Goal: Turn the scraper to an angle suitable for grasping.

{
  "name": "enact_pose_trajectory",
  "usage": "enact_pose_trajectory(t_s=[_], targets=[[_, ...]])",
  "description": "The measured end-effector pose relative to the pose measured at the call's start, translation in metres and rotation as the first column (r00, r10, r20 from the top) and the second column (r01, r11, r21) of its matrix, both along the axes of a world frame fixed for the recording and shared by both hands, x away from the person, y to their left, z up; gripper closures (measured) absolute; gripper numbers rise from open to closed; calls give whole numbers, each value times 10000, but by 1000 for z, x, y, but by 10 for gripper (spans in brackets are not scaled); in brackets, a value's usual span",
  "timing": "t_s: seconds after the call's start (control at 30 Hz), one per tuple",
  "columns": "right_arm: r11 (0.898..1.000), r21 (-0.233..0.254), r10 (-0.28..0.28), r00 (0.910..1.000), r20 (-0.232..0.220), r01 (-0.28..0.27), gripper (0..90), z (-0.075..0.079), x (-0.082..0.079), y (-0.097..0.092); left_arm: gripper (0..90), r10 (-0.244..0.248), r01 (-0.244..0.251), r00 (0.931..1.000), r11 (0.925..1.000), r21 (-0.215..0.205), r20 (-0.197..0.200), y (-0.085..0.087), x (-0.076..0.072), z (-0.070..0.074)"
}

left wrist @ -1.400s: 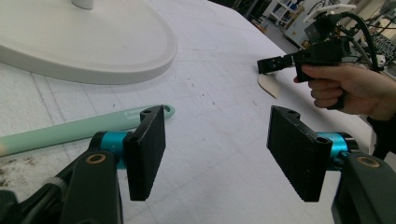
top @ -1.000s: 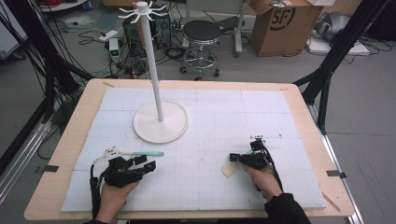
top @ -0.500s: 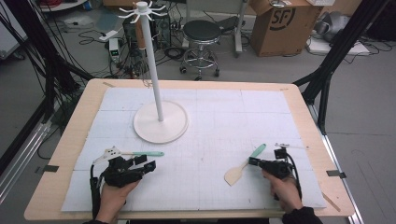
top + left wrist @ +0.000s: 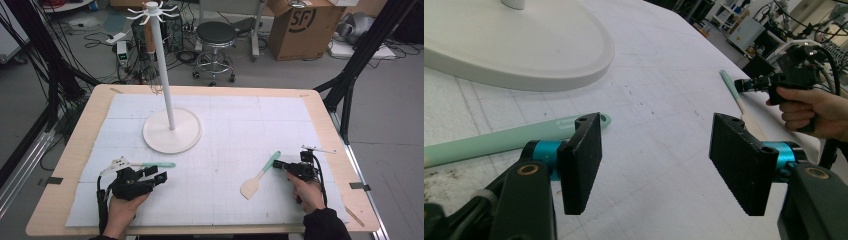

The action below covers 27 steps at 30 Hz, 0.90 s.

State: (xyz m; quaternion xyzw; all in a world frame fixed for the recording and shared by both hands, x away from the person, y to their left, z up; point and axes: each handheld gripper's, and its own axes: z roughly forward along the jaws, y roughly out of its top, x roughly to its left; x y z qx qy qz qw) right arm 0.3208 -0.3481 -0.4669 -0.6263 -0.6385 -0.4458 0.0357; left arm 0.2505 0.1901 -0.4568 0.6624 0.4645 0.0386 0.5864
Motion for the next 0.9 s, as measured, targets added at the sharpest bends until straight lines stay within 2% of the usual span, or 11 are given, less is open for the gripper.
enact_pose_trajectory(t_s=[0.2, 0.47, 0.57, 0.63, 0.9], targets=[[9976, -93, 683, 9975, -188, -685, 900, 2, 18, 36, 385, -12, 12, 10000, 10000, 24, -24, 0, 0, 0], [9879, 47, 1553, 9873, -330, -1552, 900, 2, 30, 88, 386, -37, 37, 10000, 10000, 15, -6, 0, 0, 0], [9827, 177, 1850, 9820, -380, -1845, 900, 1, 31, 100, 386, -44, 44, 10000, 10000, 18, -2, 0, 0, 0], [9803, 76, 1977, 9796, -374, -1976, 900, 2, 31, 103, 386, -46, 46, 10000, 10000, 18, 6, 0, 0, 0], [9548, 48, 2972, 9537, -458, -2973, 900, 3, 26, 129, 387, -18, 18, 10000, 10000, 22, -17, 0, 0, 0]])
